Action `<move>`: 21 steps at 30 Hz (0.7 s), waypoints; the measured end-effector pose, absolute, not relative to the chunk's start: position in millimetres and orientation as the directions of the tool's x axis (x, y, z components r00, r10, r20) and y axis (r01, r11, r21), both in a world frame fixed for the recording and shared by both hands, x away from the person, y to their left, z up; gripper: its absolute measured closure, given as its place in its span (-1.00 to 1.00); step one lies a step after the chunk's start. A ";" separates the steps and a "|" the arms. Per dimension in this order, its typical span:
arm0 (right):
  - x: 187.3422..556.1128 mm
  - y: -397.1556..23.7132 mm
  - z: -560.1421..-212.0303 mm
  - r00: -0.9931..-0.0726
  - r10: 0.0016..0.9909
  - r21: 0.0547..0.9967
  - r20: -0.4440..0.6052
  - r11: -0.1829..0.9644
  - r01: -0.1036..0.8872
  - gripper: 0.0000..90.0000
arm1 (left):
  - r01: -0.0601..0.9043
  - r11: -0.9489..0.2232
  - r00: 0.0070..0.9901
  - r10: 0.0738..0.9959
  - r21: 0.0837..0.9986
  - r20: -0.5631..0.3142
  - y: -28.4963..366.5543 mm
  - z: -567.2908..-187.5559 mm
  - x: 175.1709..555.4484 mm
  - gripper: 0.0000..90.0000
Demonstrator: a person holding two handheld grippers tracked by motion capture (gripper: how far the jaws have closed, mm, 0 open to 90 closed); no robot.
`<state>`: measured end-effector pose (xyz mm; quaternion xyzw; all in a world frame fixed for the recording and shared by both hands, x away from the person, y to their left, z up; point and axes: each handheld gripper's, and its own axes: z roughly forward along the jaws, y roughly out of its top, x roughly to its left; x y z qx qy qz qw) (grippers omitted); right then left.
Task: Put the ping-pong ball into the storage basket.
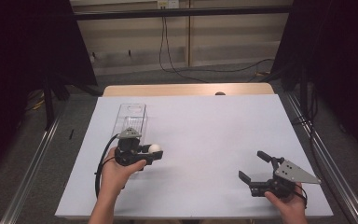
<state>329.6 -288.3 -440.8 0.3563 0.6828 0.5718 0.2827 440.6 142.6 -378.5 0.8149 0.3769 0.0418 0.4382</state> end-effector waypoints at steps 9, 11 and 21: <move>329.7 -289.0 -440.3 -0.585 0.811 0.983 0.019 0.091 0.157 -0.95 | 0.580 -0.326 0.710 0.652 0.746 -0.266 144.7 -378.2 441.4 0.14; 329.7 -289.0 -440.3 -0.585 0.811 0.983 0.019 0.090 0.157 -0.95 | 0.579 -0.326 0.708 0.656 0.747 -0.263 144.9 -378.1 441.4 0.14; 329.4 -288.8 -440.0 -0.584 0.811 0.984 0.023 0.086 0.158 -0.95 | 0.577 -0.326 0.706 0.660 0.749 -0.257 148.8 -377.0 442.2 0.14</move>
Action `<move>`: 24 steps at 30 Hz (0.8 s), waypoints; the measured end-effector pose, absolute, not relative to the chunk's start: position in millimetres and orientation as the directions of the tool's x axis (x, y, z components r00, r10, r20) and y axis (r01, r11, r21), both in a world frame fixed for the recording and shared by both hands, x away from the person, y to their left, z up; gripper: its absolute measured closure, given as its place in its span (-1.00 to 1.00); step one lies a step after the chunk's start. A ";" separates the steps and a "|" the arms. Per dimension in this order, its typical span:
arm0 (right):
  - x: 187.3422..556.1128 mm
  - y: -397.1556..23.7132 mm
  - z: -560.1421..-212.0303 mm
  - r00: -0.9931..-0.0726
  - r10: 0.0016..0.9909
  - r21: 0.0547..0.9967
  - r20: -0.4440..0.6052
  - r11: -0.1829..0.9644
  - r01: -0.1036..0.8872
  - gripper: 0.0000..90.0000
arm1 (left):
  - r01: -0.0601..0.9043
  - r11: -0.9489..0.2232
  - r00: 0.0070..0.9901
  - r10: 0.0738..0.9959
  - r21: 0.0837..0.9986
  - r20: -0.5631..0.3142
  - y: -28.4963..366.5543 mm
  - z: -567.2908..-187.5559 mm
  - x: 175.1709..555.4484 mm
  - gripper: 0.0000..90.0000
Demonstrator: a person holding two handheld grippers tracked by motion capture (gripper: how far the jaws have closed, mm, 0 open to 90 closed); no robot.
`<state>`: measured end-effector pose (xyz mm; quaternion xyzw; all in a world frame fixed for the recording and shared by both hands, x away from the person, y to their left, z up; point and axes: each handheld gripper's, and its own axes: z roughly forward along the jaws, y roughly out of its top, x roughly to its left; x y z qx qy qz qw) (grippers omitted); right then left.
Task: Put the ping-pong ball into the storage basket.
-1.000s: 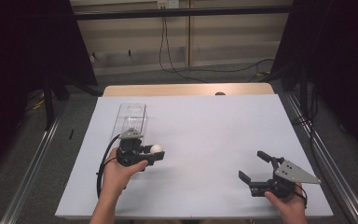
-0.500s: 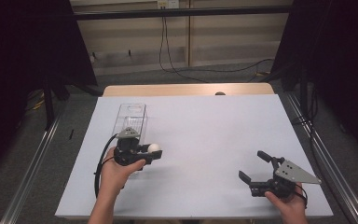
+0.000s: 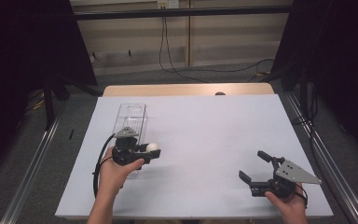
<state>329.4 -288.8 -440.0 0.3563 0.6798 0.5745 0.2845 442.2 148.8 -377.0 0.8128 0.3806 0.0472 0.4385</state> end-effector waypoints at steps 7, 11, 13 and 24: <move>329.5 -288.7 -440.1 -0.585 0.811 0.984 0.020 0.087 0.155 -0.95 | 0.579 -0.320 0.701 0.665 0.750 -0.258 149.3 -376.7 442.1 0.14; 329.5 -288.8 -440.1 -0.586 0.810 0.984 0.022 0.087 0.156 -0.95 | 0.579 -0.325 0.702 0.666 0.748 -0.253 150.2 -376.7 442.5 0.14; 329.5 -288.8 -440.0 -0.587 0.809 0.984 0.021 0.086 0.154 -0.95 | 0.578 -0.328 0.701 0.668 0.747 -0.250 150.5 -376.5 442.6 0.14; 329.4 -288.7 -439.9 -0.589 0.808 0.984 0.022 0.086 0.155 -0.95 | 0.580 -0.322 0.690 0.682 0.748 -0.241 155.0 -374.5 443.1 0.14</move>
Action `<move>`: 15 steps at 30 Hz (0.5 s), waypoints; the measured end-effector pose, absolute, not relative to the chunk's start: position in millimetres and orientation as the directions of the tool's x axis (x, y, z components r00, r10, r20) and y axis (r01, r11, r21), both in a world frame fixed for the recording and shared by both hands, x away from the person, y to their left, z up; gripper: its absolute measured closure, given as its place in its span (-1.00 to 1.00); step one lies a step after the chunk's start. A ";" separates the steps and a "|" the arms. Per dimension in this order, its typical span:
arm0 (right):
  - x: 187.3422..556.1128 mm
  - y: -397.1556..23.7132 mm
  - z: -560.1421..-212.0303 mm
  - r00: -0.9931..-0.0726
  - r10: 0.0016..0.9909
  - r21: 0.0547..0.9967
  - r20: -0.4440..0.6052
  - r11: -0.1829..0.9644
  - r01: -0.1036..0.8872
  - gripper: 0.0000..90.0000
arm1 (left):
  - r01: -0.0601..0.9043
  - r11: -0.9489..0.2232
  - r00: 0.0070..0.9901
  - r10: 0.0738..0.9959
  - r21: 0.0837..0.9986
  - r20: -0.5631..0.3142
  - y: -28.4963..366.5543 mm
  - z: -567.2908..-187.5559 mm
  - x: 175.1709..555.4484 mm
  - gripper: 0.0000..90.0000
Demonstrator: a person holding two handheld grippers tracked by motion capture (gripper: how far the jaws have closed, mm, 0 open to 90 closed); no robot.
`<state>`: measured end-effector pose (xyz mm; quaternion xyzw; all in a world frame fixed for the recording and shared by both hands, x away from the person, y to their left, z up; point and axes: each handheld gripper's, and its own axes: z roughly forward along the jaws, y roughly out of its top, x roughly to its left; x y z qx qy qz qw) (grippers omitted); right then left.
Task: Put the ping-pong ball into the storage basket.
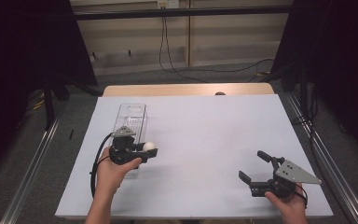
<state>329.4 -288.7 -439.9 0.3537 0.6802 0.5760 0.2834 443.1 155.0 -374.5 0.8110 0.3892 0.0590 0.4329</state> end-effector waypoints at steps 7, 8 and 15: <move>329.4 -288.7 -440.0 -0.589 0.808 0.984 0.022 0.087 0.155 -0.95 | 0.581 -0.324 0.687 0.687 0.747 -0.236 156.1 -374.1 443.4 0.14; 329.4 -288.4 -439.9 -0.588 0.809 0.984 0.024 0.084 0.155 -0.95 | 0.581 -0.322 0.688 0.685 0.747 -0.240 156.5 -374.0 443.6 0.14; 329.5 -288.5 -439.9 -0.587 0.809 0.984 0.022 0.086 0.155 -0.95 | 0.577 -0.318 0.685 0.690 0.752 -0.234 159.4 -371.9 443.3 0.14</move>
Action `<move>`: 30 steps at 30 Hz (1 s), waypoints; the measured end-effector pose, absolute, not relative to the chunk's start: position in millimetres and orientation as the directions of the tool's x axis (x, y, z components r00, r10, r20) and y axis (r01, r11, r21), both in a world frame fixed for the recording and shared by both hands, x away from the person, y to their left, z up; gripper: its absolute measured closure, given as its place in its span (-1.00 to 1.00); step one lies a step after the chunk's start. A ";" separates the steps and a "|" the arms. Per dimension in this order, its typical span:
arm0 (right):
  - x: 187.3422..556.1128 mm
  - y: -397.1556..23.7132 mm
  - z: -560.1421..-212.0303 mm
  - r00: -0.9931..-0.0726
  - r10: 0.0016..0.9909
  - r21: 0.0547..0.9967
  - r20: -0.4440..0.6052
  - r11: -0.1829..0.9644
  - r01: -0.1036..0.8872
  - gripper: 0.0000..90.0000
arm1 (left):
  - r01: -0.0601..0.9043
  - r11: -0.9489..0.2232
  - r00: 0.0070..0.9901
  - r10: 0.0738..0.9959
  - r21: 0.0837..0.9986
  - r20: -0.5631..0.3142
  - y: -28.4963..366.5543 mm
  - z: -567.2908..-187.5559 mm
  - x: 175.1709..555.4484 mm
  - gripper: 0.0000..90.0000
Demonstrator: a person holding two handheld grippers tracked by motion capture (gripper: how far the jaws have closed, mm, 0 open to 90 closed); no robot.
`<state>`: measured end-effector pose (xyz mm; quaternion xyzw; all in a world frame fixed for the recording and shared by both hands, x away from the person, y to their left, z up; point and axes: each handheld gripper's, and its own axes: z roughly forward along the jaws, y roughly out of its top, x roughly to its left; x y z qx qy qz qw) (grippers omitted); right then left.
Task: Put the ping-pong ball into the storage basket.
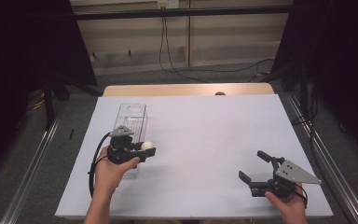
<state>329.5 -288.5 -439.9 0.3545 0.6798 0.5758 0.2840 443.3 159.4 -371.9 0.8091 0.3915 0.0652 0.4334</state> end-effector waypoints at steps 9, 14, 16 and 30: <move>329.3 -288.2 -439.9 -0.588 0.809 0.984 0.025 0.083 0.156 -0.95 | 0.570 -0.323 0.685 0.695 0.755 -0.219 161.9 -369.9 443.3 0.14; 329.0 -288.7 -439.7 -0.589 0.807 0.984 0.024 0.084 0.154 -0.95 | 0.575 -0.321 0.683 0.695 0.753 -0.225 162.7 -369.5 443.4 0.14; 329.0 -288.8 -439.7 -0.588 0.808 0.984 0.025 0.083 0.155 -0.95 | 0.576 -0.321 0.682 0.695 0.752 -0.226 162.6 -369.5 443.5 0.14; 329.0 -288.7 -439.7 -0.588 0.808 0.985 0.025 0.082 0.155 -0.95 | 0.574 -0.307 0.676 0.701 0.759 -0.228 167.0 -367.9 443.7 0.14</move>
